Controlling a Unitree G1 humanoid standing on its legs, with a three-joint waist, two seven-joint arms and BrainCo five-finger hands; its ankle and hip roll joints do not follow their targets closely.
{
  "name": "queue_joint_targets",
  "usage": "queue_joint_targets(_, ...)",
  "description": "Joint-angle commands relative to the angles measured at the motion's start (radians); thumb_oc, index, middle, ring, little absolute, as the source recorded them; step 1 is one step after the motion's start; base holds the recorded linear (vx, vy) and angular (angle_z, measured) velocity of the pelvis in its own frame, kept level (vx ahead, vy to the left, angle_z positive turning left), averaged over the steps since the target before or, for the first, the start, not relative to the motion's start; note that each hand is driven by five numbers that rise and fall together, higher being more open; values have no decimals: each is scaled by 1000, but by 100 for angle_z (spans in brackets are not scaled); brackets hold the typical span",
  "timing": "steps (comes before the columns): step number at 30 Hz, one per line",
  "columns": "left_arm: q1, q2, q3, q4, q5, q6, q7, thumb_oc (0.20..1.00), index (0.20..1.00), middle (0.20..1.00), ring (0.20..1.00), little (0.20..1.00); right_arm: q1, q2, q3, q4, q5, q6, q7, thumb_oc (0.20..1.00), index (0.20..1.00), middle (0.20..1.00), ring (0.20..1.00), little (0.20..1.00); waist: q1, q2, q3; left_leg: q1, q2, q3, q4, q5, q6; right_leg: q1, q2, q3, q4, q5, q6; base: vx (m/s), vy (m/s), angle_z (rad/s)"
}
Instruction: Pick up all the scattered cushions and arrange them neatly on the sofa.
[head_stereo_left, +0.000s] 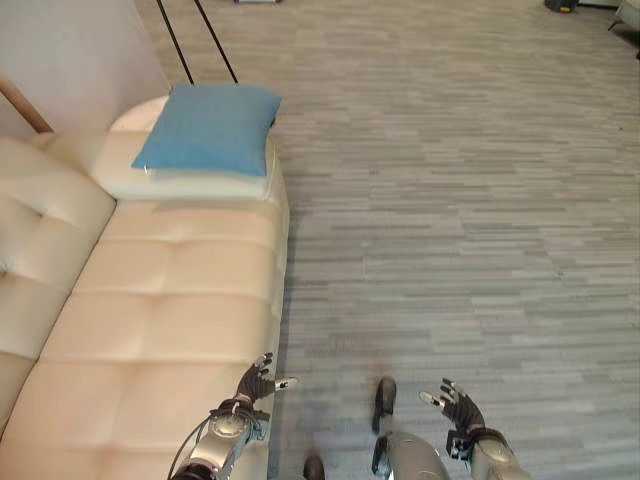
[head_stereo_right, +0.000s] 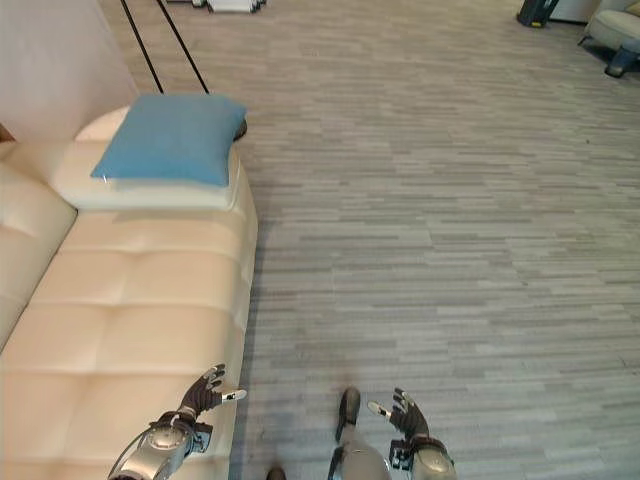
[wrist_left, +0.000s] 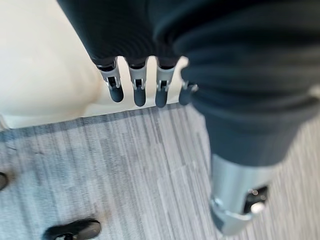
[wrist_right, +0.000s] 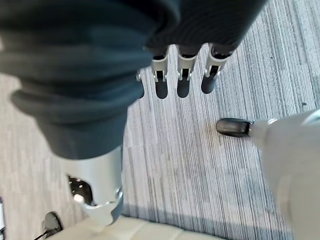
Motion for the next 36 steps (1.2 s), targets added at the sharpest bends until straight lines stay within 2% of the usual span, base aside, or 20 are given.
queue_joint_targets(1, -66, 0, 7, -20, 32, -31, 0, 1000, 1000, 1000, 1000, 1000, -43, -34, -17, -36, 24, -38, -4, 1000, 1000, 1000, 1000, 1000, -6, -18, 23, -71, 12, -35, 183, 59, -55, 135, 25, 29, -58, -129, 37, 392, -306, 32)
queue_joint_targets(3, -69, 0, 2, -26, 25, -29, -2, 1000, 1000, 1000, 1000, 1000, -38, -40, -13, -41, 38, -39, -1, 1000, 1000, 1000, 1000, 1000, -5, -18, 32, -116, 22, -44, 337, 121, -78, 178, 47, 38, -61, -165, 5, 385, -315, 6)
queue_joint_targets(4, -72, -2, -3, -23, 13, -30, -1, 1000, 1000, 1000, 1000, 1000, -39, -53, -1, -48, 23, -41, 2, 1000, 1000, 1000, 1000, 1000, 4, -26, 53, -193, 5, -73, 508, 163, -82, 218, 50, 42, -68, -182, -15, 344, -282, -7)
queue_joint_targets(6, -65, -1, -1, -19, -2, -29, -3, 1000, 1000, 1000, 1000, 1000, -42, -63, 6, -51, 14, -32, 2, 1000, 1000, 1000, 1000, 1000, 11, -33, 71, -252, -1, -84, 594, 168, -82, 240, 50, 43, -62, -205, -26, 275, -201, -4)
queue_joint_targets(8, -53, -5, 1, -4, -4, -27, 0, 1000, 1000, 1000, 1000, 1000, -49, -67, 7, -53, 16, -29, -3, 1000, 1000, 1000, 1000, 1000, 18, -43, 79, -314, -25, -77, 527, 113, -62, 255, 40, 49, -66, -214, -20, 262, -110, -15)
queue_joint_targets(9, -39, -4, 4, 6, -1, -23, 0, 1000, 1000, 1000, 1000, 1000, -53, -69, 8, -46, 17, -29, -1, 1000, 1000, 1000, 1000, 1000, 23, -51, 78, -348, -31, -62, 435, 65, -44, 274, 34, 48, -74, -227, -13, 327, -68, -12)
queue_joint_targets(10, -34, -7, 6, 18, 4, -22, 3, 1000, 1000, 1000, 1000, 1000, -55, -71, 13, -46, 10, -29, -2, 1000, 1000, 1000, 1000, 1000, 26, -53, 73, -355, -37, -59, 333, 64, -38, 281, 32, 49, -77, -234, -12, 342, -40, -11)
queue_joint_targets(12, -31, -14, 10, 36, 7, -18, 6, 1000, 1000, 1000, 1000, 1000, -56, -72, 18, -49, 1, -29, -5, 1000, 1000, 1000, 1000, 1000, 31, -51, 69, -355, -37, -64, 232, 92, -38, 293, 37, 43, -81, -239, -11, 243, -5, -20)
queue_joint_targets(13, -35, -21, 19, 67, 17, -10, 16, 1000, 1000, 1000, 1000, 1000, -62, -72, 27, -35, -16, -28, -12, 1000, 1000, 1000, 1000, 1000, 34, -38, 64, -369, -17, -73, 27, 202, -52, 314, 59, 31, -86, -256, -12, 319, 10, -26)
queue_joint_targets(14, -40, -24, 24, 84, 29, -9, 22, 1000, 1000, 1000, 1000, 1000, -67, -74, 35, -33, -27, -29, -14, 1000, 1000, 1000, 1000, 1000, 36, -32, 64, -393, -17, -82, -20, 217, -66, 330, 67, 26, -89, -262, -13, 317, 11, -12)
queue_joint_targets(17, -44, -19, 47, 117, 26, -10, 24, 1000, 1000, 1000, 1000, 1000, -78, -73, 42, -13, -47, -23, -10, 1000, 1000, 1000, 1000, 1000, 41, -33, 60, -424, -9, -55, -20, 234, -87, 370, 77, 37, -94, -269, -6, 416, 75, -11)
queue_joint_targets(21, -28, -13, 62, 128, 29, -13, 26, 1000, 1000, 1000, 1000, 1000, -70, -59, 44, -5, -61, -22, 2, 1000, 1000, 1000, 1000, 1000, 46, -43, 36, -398, -6, -25, -20, 269, -78, 415, 63, 45, -98, -287, 9, 391, 125, -33)
queue_joint_targets(23, -24, 2, 74, 144, 28, -16, 26, 1000, 1000, 1000, 1000, 1000, -72, -43, 44, 1, -54, -17, 13, 1000, 1000, 1000, 1000, 1000, 58, -73, 12, -355, -23, -11, -20, 241, -36, 425, 20, 78, -49, -299, 32, 530, 210, 2)
queue_joint_targets(24, -24, 3, 74, 144, 28, -16, 26, 1000, 1000, 1000, 1000, 1000, -72, -43, 44, 1, -54, -17, 13, 1000, 1000, 1000, 1000, 1000, 59, -74, 12, -355, -23, -9, -20, 241, -36, 425, 19, 79, -48, -299, 32, 502, 212, -15)
queue_joint_targets(25, -22, 5, 73, 139, 29, -16, 25, 1000, 1000, 1000, 1000, 1000, -68, -39, 44, -4, -50, -18, 18, 1000, 1000, 1000, 1000, 1000, 60, -83, 6, -353, -30, -5, -2, 222, -22, 414, 5, 81, -8, -293, 43, 393, 217, -18)
queue_joint_targets(26, -24, 16, 66, 125, 33, -12, 22, 1000, 1000, 1000, 1000, 1000, -72, -34, 45, -4, -50, -14, 20, 1000, 1000, 1000, 1000, 1000, 63, -93, 4, -343, -48, 0, 22, 175, 11, 350, -25, 85, 145, -256, 71, 491, 296, -21)
queue_joint_targets(30, -25, 32, 54, 87, 36, -8, 19, 1000, 1000, 1000, 1000, 1000, -74, -31, 37, -25, -52, -10, 25, 1000, 1000, 1000, 1000, 1000, 49, -87, 35, -260, -84, 14, 17, 117, 62, 192, -95, 80, 506, -66, 111, 304, 229, 11)
queue_joint_targets(32, -24, 41, 54, 61, 30, -7, 17, 1000, 1000, 1000, 1000, 1000, -63, -32, 36, -41, -57, -8, 28, 1000, 1000, 1000, 1000, 1000, 42, -67, 53, -210, -77, 11, -6, 103, 70, 123, -101, 74, 565, -84, 94, 278, 135, 21)
queue_joint_targets(34, -33, 39, 52, 65, 21, -10, 18, 1000, 1000, 1000, 1000, 1000, -60, -33, 35, -36, -53, -10, 25, 1000, 1000, 1000, 1000, 1000, 38, -46, 71, -182, -61, 8, -18, 105, 64, 48, -75, 63, 517, -162, 71, 196, 29, 10)
queue_joint_targets(36, -48, 36, 56, 72, 13, -13, 19, 1000, 1000, 1000, 1000, 1000, -61, -35, 30, -21, -45, -10, 21, 1000, 1000, 1000, 1000, 1000, 36, -29, 89, -150, -43, 0, -20, 94, 47, 34, -27, 48, 289, -194, 57, 266, -73, 21)
